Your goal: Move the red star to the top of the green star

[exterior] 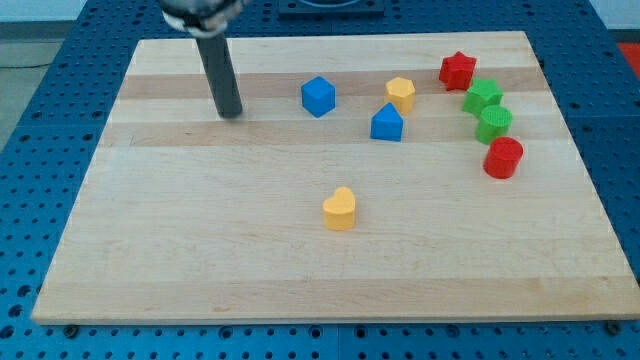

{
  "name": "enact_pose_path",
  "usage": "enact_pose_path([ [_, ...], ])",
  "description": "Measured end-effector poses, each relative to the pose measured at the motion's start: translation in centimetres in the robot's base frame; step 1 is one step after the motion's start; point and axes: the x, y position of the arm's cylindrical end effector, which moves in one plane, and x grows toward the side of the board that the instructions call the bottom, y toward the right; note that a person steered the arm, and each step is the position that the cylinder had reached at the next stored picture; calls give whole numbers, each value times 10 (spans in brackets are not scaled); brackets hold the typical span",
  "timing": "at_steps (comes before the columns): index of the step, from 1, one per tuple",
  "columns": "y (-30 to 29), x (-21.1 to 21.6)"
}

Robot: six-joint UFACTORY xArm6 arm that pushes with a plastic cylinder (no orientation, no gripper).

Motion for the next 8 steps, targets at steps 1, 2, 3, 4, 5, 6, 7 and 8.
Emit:
enact_pose_path([
  [1,40,-62],
  [2,104,-63],
  [3,144,-62],
  [4,153,-36],
  [5,184,-29],
  [6,219,-27],
  [7,239,-27],
  [8,259,-27],
])
